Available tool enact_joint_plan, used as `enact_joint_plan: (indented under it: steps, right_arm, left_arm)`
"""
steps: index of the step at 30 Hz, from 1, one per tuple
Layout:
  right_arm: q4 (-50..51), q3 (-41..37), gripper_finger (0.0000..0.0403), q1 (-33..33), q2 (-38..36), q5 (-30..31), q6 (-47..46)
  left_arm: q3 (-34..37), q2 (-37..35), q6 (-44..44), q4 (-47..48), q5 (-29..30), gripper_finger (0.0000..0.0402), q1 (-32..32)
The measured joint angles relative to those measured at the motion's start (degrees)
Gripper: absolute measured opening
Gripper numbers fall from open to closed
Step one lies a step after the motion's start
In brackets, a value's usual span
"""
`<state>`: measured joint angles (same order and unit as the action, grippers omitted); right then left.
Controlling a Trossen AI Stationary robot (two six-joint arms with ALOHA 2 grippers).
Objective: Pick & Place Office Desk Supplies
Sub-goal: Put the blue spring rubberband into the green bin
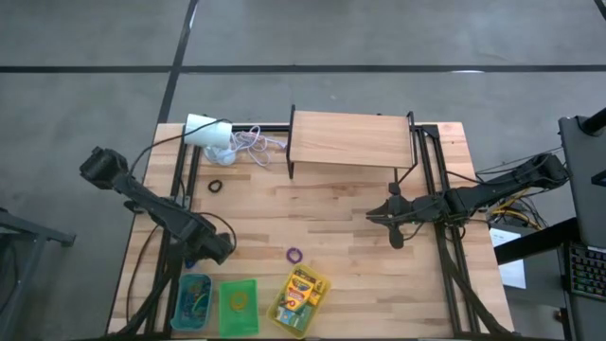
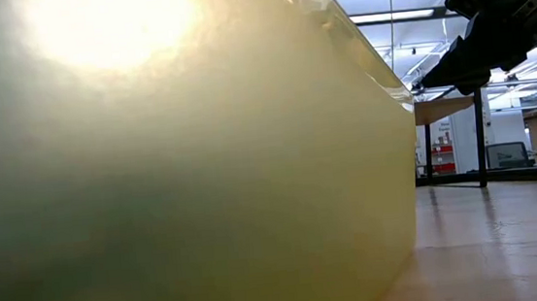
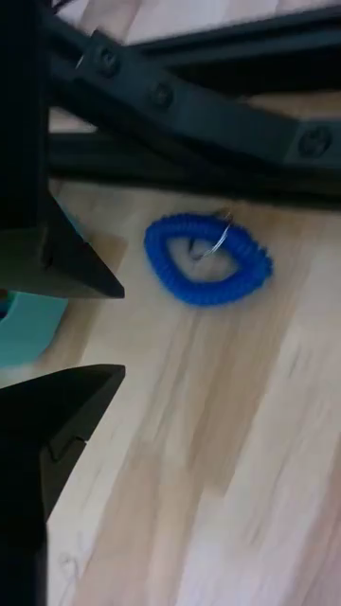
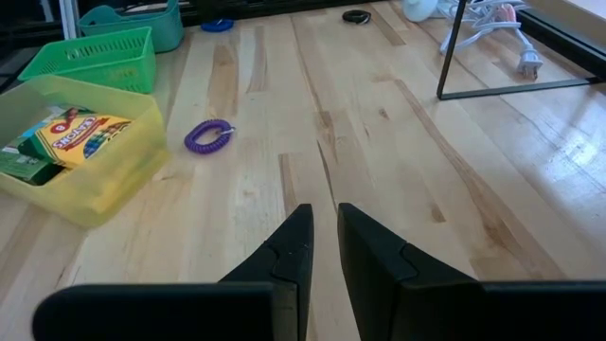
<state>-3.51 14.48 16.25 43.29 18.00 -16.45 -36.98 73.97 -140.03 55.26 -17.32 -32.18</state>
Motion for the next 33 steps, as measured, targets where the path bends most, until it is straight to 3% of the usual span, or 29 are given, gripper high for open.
enact_joint_plan:
  steps: [16,25,33]
  right_arm:
    - [0.0,0.0,0.0052,0.0,0.0,0.0,0.0]
    - [0.0,0.0,0.0052,0.0,0.0,0.0,0.0]
    - [0.0,0.0,0.0052,0.0,0.0,0.0,0.0]
  left_arm:
    - [4.9,0.0,0.0,-0.6,-0.5,0.0123,0.0]
    - [8.6,-0.1,0.5,-8.5,-2.4,0.0122,0.0]
    - [9.3,-0.2,0.5,-9.4,-2.9,0.0122,0.0]
